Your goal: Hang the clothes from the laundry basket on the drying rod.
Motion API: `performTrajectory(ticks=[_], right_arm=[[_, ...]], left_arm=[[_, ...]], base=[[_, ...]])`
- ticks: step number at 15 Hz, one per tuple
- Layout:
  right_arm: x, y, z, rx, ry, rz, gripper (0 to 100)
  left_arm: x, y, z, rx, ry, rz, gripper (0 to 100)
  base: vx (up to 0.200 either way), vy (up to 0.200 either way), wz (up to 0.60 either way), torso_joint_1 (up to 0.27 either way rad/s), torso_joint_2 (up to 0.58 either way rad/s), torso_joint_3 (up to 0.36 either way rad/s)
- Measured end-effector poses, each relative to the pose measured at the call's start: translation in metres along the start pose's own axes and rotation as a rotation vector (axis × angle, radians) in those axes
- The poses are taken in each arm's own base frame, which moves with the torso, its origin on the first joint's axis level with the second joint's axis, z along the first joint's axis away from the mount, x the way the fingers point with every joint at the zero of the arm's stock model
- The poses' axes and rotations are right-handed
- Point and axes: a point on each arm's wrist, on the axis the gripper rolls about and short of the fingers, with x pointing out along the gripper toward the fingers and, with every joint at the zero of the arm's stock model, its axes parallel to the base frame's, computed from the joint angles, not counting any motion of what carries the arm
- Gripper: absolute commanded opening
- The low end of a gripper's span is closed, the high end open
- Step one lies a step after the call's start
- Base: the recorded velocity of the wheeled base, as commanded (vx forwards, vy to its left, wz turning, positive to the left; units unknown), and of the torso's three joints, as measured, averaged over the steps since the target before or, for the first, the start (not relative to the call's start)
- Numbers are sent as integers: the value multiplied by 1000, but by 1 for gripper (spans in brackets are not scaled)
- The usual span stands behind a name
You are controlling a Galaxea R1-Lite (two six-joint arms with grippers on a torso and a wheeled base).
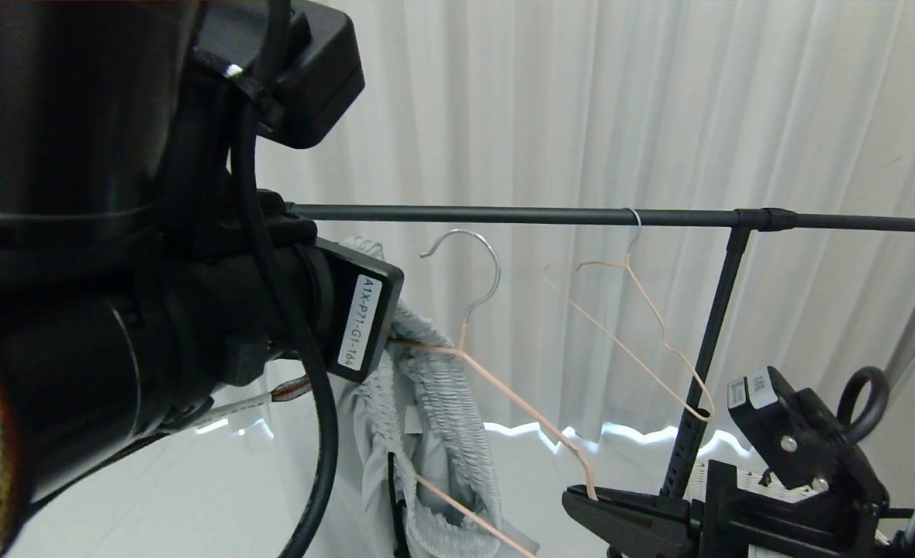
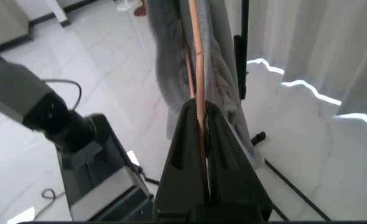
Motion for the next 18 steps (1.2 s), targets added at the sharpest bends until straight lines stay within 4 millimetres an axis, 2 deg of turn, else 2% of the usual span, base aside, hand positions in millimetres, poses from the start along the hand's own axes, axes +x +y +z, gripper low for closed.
performTrajectory(ticks=[2, 8, 18], right_arm=[[8, 1, 8, 14, -23, 3, 0], [18, 5, 15, 11, -42, 12, 0], [-3, 17, 33, -30, -139, 65, 0]], left_arm=[[-1, -3, -1, 8, 2, -9, 0], [3, -14, -5, -2, 17, -18, 0], [8, -13, -2, -32, -1, 36, 0]], base=[[0, 0, 0, 0, 0, 0], [0, 0, 0, 0, 0, 0], [0, 0, 0, 0, 0, 0]])
